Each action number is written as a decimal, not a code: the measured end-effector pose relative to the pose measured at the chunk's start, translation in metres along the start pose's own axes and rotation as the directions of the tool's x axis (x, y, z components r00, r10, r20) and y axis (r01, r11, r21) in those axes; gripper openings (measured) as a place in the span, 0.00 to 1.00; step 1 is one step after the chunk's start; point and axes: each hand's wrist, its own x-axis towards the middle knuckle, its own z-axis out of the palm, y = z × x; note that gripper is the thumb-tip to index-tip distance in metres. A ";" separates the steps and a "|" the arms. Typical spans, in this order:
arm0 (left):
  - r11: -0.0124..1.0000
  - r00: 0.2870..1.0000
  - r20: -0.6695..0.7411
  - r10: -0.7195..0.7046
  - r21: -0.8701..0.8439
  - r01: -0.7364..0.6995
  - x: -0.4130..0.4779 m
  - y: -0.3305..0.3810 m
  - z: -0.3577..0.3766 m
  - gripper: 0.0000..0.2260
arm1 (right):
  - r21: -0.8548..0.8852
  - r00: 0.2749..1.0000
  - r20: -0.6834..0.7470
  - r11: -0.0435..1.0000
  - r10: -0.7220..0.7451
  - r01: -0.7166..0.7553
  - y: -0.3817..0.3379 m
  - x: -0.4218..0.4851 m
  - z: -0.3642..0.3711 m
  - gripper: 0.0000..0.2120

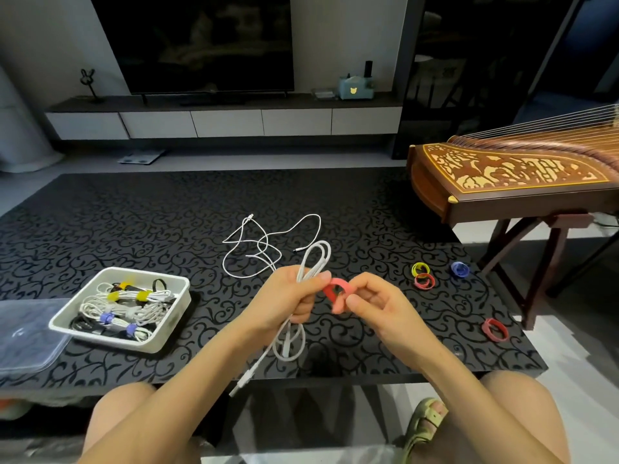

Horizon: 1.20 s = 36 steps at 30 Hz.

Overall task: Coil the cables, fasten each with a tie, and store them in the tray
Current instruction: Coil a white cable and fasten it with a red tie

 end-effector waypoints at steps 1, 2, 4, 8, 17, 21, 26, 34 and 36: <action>0.999 0.999 -0.035 0.003 0.032 -0.002 -0.001 0.001 0.000 0.12 | 0.064 1.000 -0.024 0.998 0.003 -0.002 -0.001 0.001 0.000 0.04; 0.997 0.998 -0.068 0.006 0.076 -0.001 -0.003 0.002 0.001 0.12 | 0.138 0.999 -0.042 0.990 0.009 -0.003 -0.002 0.001 -0.001 0.03; 0.988 0.993 -0.120 0.014 0.156 0.005 -0.007 0.003 0.002 0.13 | 0.256 0.999 -0.055 0.967 -0.002 0.016 -0.008 0.001 -0.004 0.02; 0.991 0.996 -0.076 -0.049 0.123 0.059 -0.013 0.003 0.010 0.13 | 0.390 0.992 -0.084 0.913 -0.096 0.122 -0.020 0.003 0.000 0.04; 0.970 0.994 -0.108 0.008 0.242 0.018 -0.010 0.007 0.022 0.05 | 0.007 0.946 -0.272 0.982 -0.178 0.187 -0.036 0.005 0.022 0.07; 0.981 0.999 -0.018 0.029 0.191 -0.025 -0.011 0.011 0.025 0.10 | -0.146 0.942 -0.320 0.988 -0.099 0.054 -0.028 0.009 0.037 0.10; 0.962 0.996 -0.062 0.066 0.269 -0.047 -0.012 0.011 0.025 0.27 | -0.125 0.923 -0.382 0.992 -0.036 -0.014 -0.024 0.005 0.043 0.05; 0.979 0.947 -0.268 0.178 0.149 -0.141 -0.016 0.020 0.026 0.14 | -0.157 0.946 -0.301 0.985 -0.118 0.073 -0.023 -0.012 0.047 0.10; 0.979 0.942 -0.279 0.185 0.135 -0.153 -0.017 0.025 0.023 0.12 | -0.142 0.954 -0.290 0.989 -0.078 0.038 -0.021 -0.018 0.041 0.13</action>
